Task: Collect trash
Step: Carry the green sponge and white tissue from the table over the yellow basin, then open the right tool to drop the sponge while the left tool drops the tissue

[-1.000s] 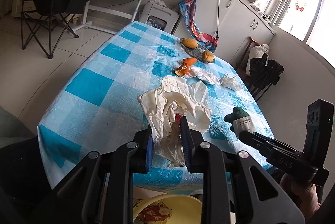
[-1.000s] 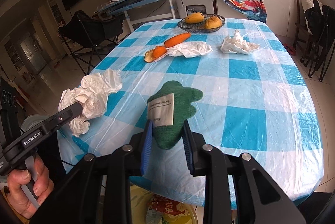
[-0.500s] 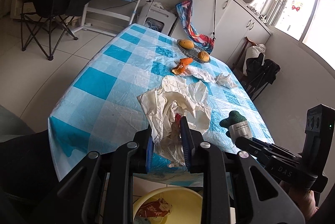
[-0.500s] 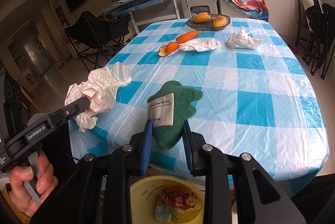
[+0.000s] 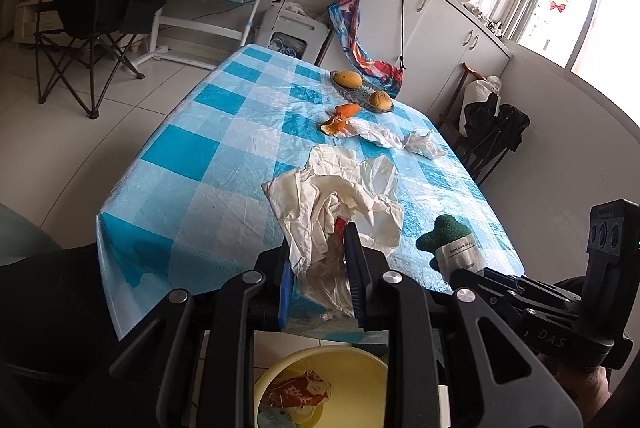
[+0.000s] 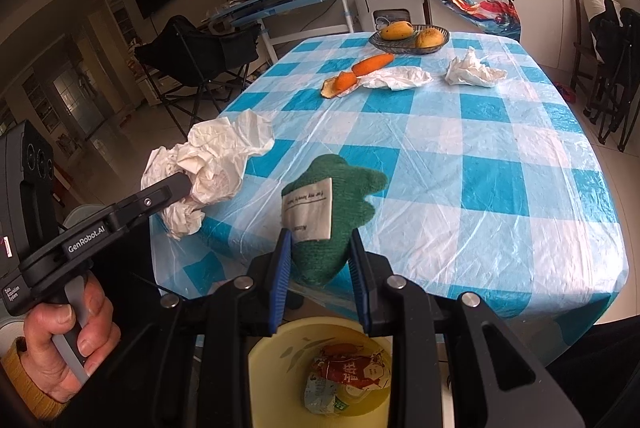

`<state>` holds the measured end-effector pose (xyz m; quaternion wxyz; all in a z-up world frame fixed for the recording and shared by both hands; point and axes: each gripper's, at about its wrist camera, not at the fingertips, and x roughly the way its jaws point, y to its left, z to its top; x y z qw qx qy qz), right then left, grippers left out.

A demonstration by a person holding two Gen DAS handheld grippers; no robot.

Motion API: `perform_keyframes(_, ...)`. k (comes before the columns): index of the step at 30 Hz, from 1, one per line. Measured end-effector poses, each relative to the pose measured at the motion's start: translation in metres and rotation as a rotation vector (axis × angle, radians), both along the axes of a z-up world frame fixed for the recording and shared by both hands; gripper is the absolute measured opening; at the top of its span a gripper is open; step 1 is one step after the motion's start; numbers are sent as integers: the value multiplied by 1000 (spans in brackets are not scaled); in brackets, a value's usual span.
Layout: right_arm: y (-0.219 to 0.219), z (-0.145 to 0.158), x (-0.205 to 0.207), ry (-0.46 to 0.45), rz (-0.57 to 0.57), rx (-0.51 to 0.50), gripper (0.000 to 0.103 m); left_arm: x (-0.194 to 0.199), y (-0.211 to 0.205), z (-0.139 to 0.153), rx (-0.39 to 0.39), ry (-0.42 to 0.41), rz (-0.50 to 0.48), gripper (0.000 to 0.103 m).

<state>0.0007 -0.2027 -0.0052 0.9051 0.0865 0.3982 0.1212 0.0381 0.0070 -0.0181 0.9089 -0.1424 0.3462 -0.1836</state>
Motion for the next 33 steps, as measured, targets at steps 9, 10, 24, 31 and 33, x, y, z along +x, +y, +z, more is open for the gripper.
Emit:
perform_keyframes(9,-1,-1,-11,21,-5,-12,29,-4,-5,1,7,2,-35,22)
perform_keyframes(10,-1,-1,-13,22,-5,-11,29,-5,-6,1,8,3,-38,22)
perform_keyframes(24,10,-10,-37,108,51,-14,29,-24,-20,-4,87,31,-132,22)
perform_keyframes(31,28,-21,-48,187,129,-34,35,-38,-32,-9,152,44,-201,22)
perform_keyframes(33,26,-17,-51,169,121,-23,46,-40,-35,-9,164,46,-220,22)
